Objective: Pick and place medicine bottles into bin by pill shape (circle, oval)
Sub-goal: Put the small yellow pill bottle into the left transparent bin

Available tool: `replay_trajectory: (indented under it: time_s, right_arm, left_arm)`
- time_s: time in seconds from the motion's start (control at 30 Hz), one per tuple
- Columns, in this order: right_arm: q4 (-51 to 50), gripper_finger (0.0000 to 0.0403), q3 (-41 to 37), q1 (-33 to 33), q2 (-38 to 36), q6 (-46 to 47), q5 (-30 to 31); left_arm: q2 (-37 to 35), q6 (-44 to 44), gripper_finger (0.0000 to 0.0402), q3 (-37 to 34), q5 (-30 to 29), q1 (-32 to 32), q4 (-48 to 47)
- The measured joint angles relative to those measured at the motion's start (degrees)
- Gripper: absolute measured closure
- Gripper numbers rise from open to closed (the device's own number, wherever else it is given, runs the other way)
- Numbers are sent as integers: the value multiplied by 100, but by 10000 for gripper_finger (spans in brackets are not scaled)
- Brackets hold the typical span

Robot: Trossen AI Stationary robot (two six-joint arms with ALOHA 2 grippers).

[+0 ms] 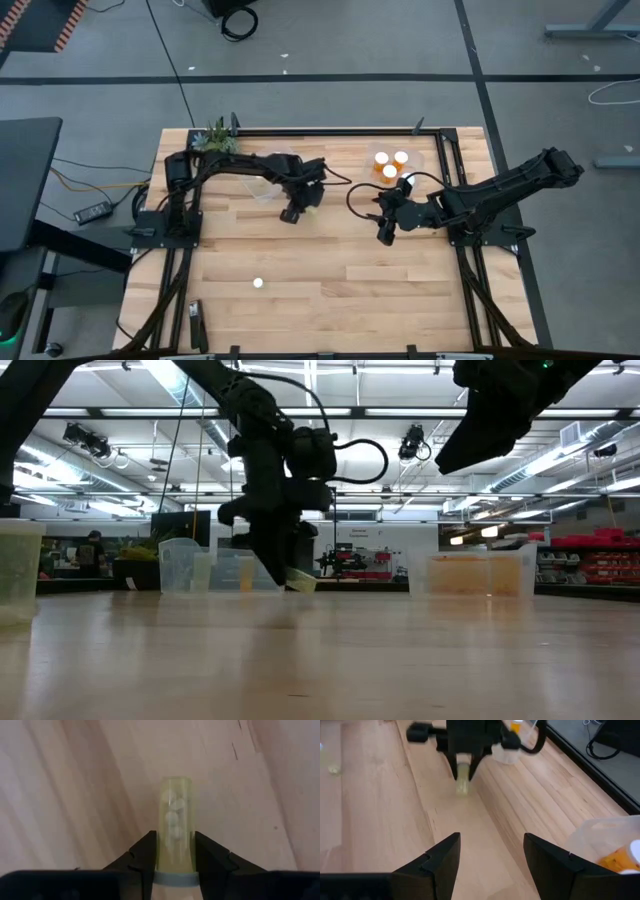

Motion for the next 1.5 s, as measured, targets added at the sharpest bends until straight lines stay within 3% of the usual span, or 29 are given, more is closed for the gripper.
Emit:
replay_trajectory:
  time_s: [0.37,0.53,0.9,1.33,1.5]
  right_arm:
    - [-611,177,-8,20,-36,-505,166]
    - [-544,189,-147,278,-544,-719,299]
    - [369,222,-1368,786,-1607,-676,254]
    - [343,226,-1719,1307,-2220,-707,147]
    - [819,226,-2076,1577,-2511,-1119,145]
  left_arm:
    - [0,-918,279,1039,-473,2,-1336]
    - [-3,-1274,285,1460,-699,7,-1925]
    - [-9,-1520,282,2073,-1202,126,-2915]
    - [-9,-1703,283,2274,-2751,472,-4074]
    - [-9,-1541,280,2274,-2897,539,-4135]
